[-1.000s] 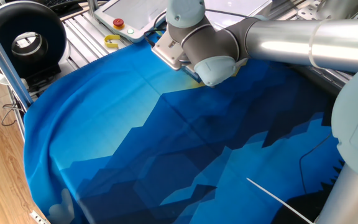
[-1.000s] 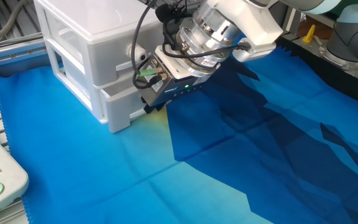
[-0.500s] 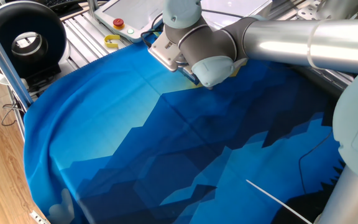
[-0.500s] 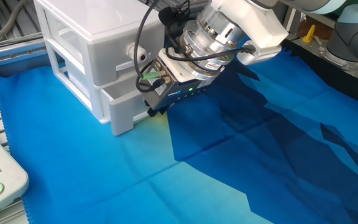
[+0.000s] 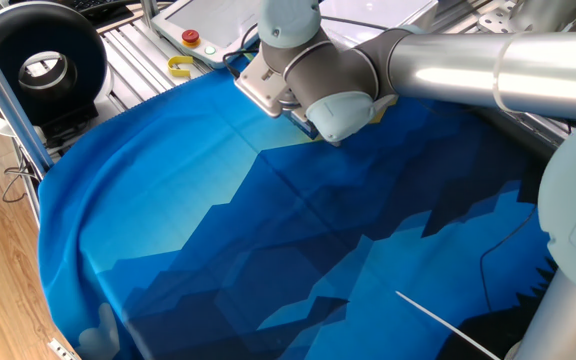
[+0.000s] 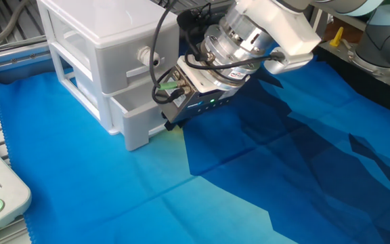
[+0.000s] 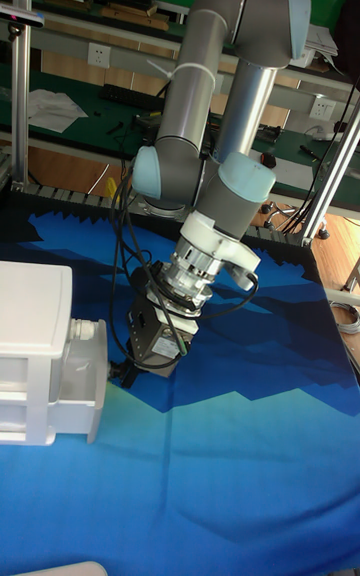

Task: Grasp the handle and open the drawer

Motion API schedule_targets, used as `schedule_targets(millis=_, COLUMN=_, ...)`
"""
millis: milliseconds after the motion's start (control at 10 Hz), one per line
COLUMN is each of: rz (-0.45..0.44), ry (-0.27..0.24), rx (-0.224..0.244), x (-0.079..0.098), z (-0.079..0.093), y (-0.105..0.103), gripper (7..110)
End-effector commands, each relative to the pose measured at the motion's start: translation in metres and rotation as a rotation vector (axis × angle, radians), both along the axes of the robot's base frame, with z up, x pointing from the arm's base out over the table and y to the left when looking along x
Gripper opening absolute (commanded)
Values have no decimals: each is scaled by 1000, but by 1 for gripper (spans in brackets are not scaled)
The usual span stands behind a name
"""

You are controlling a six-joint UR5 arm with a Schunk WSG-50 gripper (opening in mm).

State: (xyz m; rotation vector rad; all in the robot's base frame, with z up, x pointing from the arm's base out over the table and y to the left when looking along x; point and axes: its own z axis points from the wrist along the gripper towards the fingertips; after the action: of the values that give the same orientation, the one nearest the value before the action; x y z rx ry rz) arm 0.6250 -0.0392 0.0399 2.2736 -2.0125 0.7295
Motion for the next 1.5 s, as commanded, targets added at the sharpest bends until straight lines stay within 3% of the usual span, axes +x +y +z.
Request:
schedule_targets(millis=0, rz=-16, ry=-3, rx=9, x=-3, z=1, y=5, gripper=7)
schedule_targets(millis=1400, rz=-37, ry=-8, rx=61, x=-6, z=0, y=24, gripper=7)
